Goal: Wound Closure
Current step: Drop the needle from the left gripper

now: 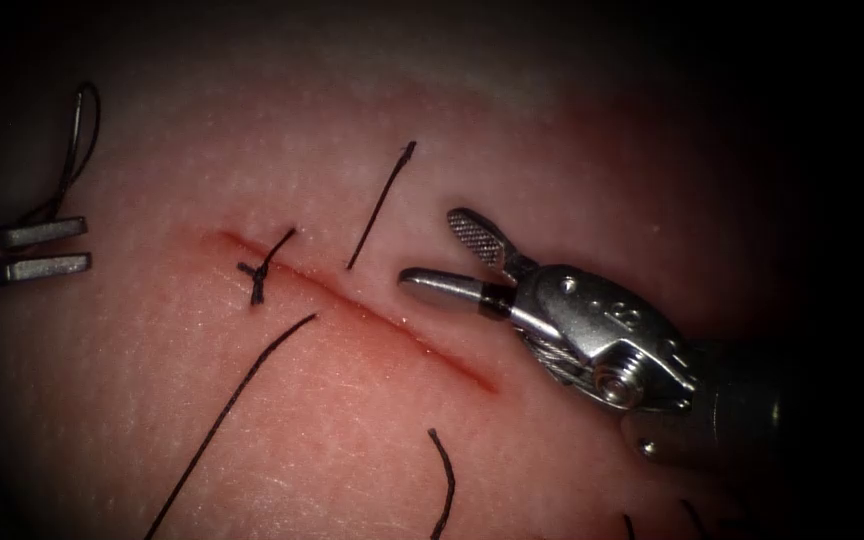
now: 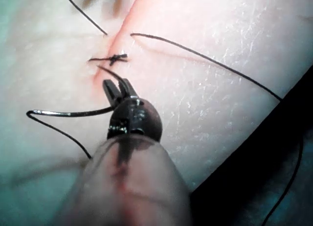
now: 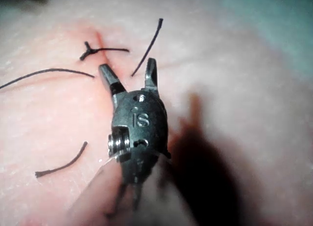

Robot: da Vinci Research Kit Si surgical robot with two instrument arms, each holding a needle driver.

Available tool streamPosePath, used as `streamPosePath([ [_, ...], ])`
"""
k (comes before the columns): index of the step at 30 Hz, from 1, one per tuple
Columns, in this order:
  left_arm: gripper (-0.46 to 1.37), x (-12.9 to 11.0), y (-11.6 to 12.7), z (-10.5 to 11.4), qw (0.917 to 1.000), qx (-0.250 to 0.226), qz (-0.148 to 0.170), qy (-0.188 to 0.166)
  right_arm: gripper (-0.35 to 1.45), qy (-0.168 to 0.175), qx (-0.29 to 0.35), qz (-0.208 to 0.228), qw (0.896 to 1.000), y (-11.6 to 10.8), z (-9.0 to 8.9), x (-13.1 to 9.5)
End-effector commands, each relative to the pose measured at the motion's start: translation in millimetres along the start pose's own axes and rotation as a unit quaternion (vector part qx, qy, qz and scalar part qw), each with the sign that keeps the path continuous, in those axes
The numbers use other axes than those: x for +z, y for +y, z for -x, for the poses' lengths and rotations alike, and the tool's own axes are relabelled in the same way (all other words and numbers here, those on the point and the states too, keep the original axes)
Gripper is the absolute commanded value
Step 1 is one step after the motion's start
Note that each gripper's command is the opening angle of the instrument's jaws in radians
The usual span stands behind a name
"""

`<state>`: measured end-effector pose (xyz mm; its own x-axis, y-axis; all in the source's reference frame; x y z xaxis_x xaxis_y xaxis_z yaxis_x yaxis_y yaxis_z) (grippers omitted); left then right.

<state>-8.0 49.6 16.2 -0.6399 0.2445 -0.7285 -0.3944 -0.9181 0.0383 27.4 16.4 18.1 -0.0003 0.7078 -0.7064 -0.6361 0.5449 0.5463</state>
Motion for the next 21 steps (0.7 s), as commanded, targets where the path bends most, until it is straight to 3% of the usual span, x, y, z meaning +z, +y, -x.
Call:
streamPosePath([
  [1,-0.35,0.1,0.0,0.0,1.0,0.002,-0.001,0.003,1.16,0.001,-0.003,-0.004,1.0,-0.4,0.1,-0.1],
  [11,-0.35,0.9,0.1,0.0,0.9998,0.018,0.0,0.009,1.21,0.003,-0.019,-0.009,1.0,-1.8,0.3,-0.8],
  [21,-0.35,2.5,0.3,1.7,0.9982,0.049,-0.005,-0.032,1.23,0.004,-0.042,-0.01,0.999,-2.3,0.8,-1.0],
])
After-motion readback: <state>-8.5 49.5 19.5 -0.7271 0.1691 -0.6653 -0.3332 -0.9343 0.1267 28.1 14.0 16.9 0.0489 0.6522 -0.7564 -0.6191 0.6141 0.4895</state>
